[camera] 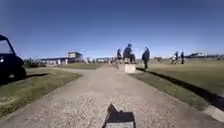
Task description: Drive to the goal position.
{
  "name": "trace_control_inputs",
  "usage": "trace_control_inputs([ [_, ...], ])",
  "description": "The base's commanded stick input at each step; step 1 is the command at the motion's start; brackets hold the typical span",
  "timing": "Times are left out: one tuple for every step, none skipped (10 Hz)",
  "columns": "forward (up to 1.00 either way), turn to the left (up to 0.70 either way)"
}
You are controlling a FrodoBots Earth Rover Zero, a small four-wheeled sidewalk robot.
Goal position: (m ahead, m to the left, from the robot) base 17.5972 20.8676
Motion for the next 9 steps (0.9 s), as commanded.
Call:
trace_control_inputs([
  [1.00, 0.00],
  [1.00, 0.00],
  [1.00, 0.00],
  [1.00, 0.00],
  [1.00, 0.00],
  [1.00, 0.00],
  [1.00, 0.00],
  [1.00, 0.00],
  [1.00, 0.00],
])
